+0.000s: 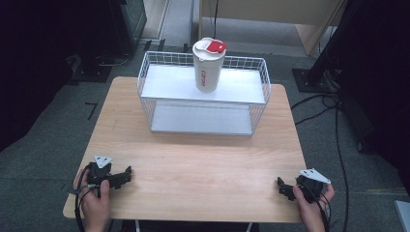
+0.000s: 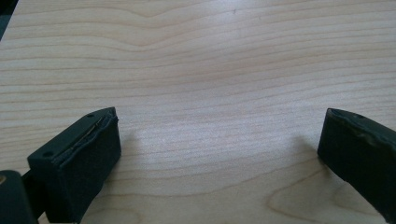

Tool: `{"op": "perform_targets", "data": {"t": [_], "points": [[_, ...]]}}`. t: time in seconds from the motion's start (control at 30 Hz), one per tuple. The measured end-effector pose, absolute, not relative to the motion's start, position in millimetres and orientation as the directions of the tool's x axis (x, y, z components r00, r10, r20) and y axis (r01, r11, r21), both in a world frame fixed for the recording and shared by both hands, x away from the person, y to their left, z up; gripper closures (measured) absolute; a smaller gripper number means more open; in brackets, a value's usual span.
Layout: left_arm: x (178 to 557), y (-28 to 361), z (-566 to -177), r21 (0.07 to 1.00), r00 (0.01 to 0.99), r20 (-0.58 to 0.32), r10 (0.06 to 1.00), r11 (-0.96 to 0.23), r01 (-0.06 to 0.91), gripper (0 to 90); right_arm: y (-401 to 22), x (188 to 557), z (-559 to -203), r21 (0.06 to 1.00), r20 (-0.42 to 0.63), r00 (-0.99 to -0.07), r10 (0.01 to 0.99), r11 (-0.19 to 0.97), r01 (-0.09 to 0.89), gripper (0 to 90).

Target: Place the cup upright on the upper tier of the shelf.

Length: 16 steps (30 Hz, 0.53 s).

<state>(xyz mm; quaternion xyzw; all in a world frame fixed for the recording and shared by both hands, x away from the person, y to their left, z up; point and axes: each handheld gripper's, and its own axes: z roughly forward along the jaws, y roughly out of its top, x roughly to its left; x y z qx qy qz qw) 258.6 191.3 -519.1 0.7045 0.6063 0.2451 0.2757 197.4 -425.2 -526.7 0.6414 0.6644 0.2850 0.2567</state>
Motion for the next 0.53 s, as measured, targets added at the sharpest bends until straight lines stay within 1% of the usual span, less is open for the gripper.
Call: {"op": "perform_targets", "data": {"t": [0.53], "points": [[258.6, 191.3, -519.1, 0.686, 0.145, 0.011, 0.989, -0.113, 0.719, 0.0, -425.5, 197.6, -526.8, 0.71, 0.023, -0.052, 0.998, 0.02, 0.704, 0.0]]}}
